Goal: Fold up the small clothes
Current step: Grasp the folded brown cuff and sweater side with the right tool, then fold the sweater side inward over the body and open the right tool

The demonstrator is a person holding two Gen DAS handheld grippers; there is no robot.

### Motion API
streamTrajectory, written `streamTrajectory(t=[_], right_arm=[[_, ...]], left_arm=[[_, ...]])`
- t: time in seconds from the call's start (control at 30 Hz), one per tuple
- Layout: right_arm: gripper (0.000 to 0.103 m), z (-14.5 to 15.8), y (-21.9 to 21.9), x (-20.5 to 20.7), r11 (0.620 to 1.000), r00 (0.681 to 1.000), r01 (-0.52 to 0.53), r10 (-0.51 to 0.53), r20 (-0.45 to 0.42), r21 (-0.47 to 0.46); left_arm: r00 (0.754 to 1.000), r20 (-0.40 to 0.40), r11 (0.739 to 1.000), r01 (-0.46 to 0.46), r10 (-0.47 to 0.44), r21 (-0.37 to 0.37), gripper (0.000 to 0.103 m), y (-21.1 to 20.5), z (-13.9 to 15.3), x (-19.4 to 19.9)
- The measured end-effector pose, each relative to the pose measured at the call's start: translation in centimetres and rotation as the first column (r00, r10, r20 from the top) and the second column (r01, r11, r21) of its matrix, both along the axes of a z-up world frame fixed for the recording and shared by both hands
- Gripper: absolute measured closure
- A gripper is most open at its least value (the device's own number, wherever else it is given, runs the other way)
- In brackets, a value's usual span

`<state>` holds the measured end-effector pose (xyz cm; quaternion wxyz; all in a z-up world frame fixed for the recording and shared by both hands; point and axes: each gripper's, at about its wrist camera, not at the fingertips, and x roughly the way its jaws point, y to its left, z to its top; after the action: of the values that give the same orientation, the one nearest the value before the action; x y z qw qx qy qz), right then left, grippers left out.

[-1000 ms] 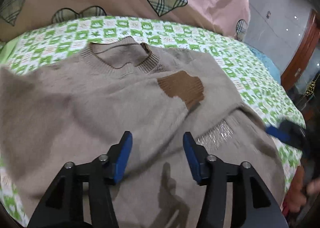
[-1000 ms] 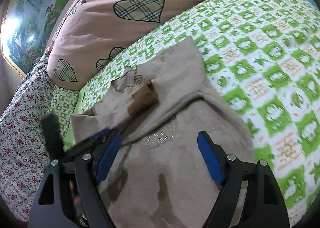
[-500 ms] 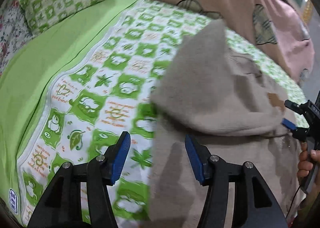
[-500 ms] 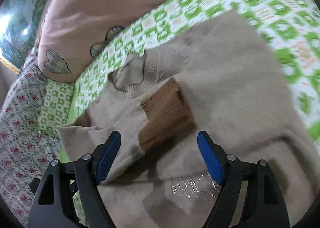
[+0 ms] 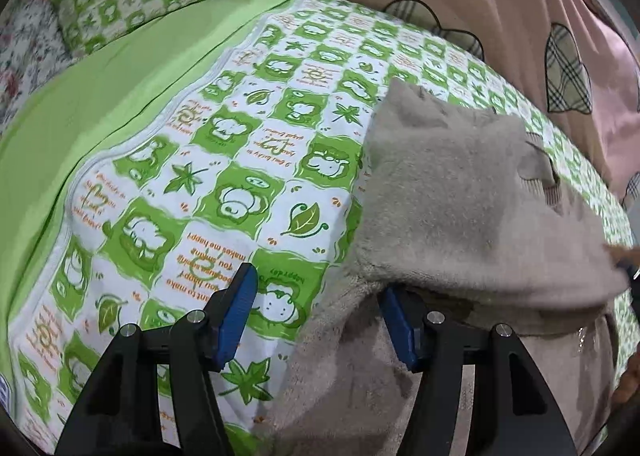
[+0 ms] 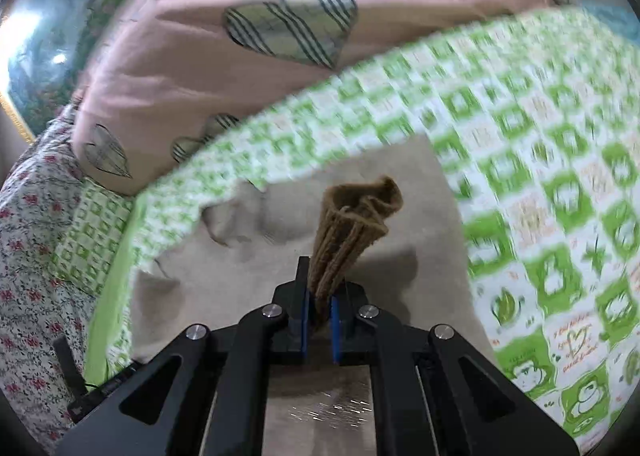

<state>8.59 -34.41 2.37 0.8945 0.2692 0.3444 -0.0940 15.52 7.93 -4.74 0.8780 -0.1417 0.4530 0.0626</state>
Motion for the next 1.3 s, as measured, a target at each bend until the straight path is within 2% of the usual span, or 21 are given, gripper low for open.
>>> streamTrajectory(t=[0.13, 0.27, 0.33, 0.37, 0.4, 0.43, 0.5, 0.57, 0.63, 0.67, 0.73, 0.8, 0.87, 0.93, 1.0, 1.03, 1.07, 1.13, 1.2, 1.27, 1.3], right_arm=[[0.094, -2.9, 0.6, 0.0, 0.999, 0.994, -0.048, 0.046, -0.101, -0.019], [0.089, -3.3, -0.6, -2.1, 0.999, 0.989, 0.017, -0.01, -0.148, 0.041], [0.077, -1.6, 0.0, -3.0, 0.997, 0.984, 0.063, -0.071, -0.165, -0.05], [0.065, -0.7, 0.5, -3.2, 0.991, 0.983, 0.076, -0.093, -0.159, -0.106], [0.054, 0.7, 1.3, -3.5, 0.983, 0.987, 0.077, -0.099, -0.126, -0.166], [0.049, 1.8, 2.0, -3.4, 0.979, 0.992, 0.067, -0.086, -0.093, -0.192], [0.03, 3.8, 3.9, -2.3, 0.979, 1.0, -0.022, 0.017, -0.025, -0.204], [0.026, 4.7, 6.3, 0.6, 0.974, 0.984, -0.178, 0.179, -0.01, -0.136], [0.026, 4.5, 9.3, 5.1, 0.924, 0.924, -0.383, 0.383, -0.011, -0.008], [0.026, 4.3, 10.5, 6.7, 0.897, 0.897, -0.441, 0.441, -0.005, 0.037], [0.026, 3.3, 13.4, 12.4, 0.802, 0.81, -0.58, 0.586, -0.003, 0.143], [0.022, 1.8, 15.6, 16.8, 0.75, 0.759, -0.628, 0.649, -0.049, 0.207], [0.021, -0.3, 17.5, 21.5, 0.716, 0.707, -0.645, 0.692, -0.147, 0.268], [0.021, -2.7, 19.4, 24.8, 0.667, 0.62, -0.676, 0.745, -0.248, 0.313], [0.021, -4.7, 21.1, 26.0, 0.61, 0.534, -0.694, 0.792, -0.295, 0.383], [0.021, -5.6, 22.2, 26.3, 0.562, 0.483, -0.699, 0.827, -0.287, 0.442], [0.021, -5.8, 23.0, 26.5, 0.529, 0.455, -0.704, 0.848, -0.271, 0.475], [0.021, -6.9, 25.7, 26.9, 0.423, 0.377, -0.715, 0.904, -0.203, 0.557], [0.021, -7.3, 27.5, 27.5, 0.388, 0.37, -0.728, 0.916, -0.152, 0.565], [0.018, -7.4, 28.6, 28.7, 0.386, 0.416, -0.729, 0.906, -0.082, 0.565], [0.014, -7.5, 28.8, 29.3, 0.412, 0.464, -0.719, 0.884, -0.056, 0.56]], left_arm=[[0.999, 0.005, 0.998, -0.041, 0.041, -0.039, 0.041, 1.3, -0.2, -1.3], [0.999, 0.03, 0.997, -0.029, 0.032, -0.067, 0.041, 2.1, -0.5, -2.3], [0.999, 0.042, 0.997, -0.025, 0.028, -0.067, 0.042, 2.0, -0.5, -2.7], [0.999, 0.046, 0.997, -0.026, 0.029, -0.066, 0.042, 2.0, -0.6, -2.8], [0.998, 0.048, 0.998, -0.025, 0.028, -0.064, 0.041, 1.9, -0.6, -2.8], [0.998, 0.05, 0.998, -0.021, 0.024, -0.06, 0.038, 1.8, -0.6, -2.9], [0.998, 0.055, 0.998, -0.014, 0.017, -0.057, 0.035, 1.6, -0.7, -2.9], [0.998, 0.06, 0.998, -0.007, 0.01, -0.059, 0.033, 1.4, -0.7, -3.0], [0.998, 0.068, 0.997, 0.006, -0.001, -0.071, 0.029, 1.5, -0.7, -3.2], [0.997, 0.071, 0.997, 0.012, -0.007, -0.078, 0.028, 1.4, -0.8, -2.8], [0.996, 0.082, 0.995, 0.027, -0.019, -0.098, 0.024, 1.6, -0.9, -2.9], [0.995, 0.094, 0.993, 0.033, -0.022, -0.115, 0.023, 1.8, -0.9, -3.0], [0.994, 0.109, 0.99, 0.039, -0.024, -0.137, 0.022, 2.0, -1.0, -3.2], [0.992, 0.124, 0.986, 0.044, -0.024, -0.163, 0.021, 2.3, -1.0, -3.4], [0.99, 0.138, 0.979, 0.051, -0.024, -0.195, 0.019, 2.7, -1.1, -3.5], [0.989, 0.144, 0.977, 0.055, -0.025, -0.208, 0.018, 2.8, -1.1, -3.6], [0.988, 0.15, 0.973, 0.058, -0.025, -0.222, 0.018, 2.9, -1.1, -3.6], [0.987, 0.16, 0.969, 0.061, -0.023, -0.239, 0.017, 3.1, -1.2, -3.6], [0.986, 0.163, 0.967, 0.066, -0.026, -0.245, 0.016, 3.1, -1.2, -3.6], [0.986, 0.165, 0.967, 0.068, -0.028, -0.246, 0.015, 3.1, -1.2, -3.7], [0.986, 0.166, 0.966, 0.069, -0.028, -0.249, 0.015, 3.1, -1.2, -3.7]])
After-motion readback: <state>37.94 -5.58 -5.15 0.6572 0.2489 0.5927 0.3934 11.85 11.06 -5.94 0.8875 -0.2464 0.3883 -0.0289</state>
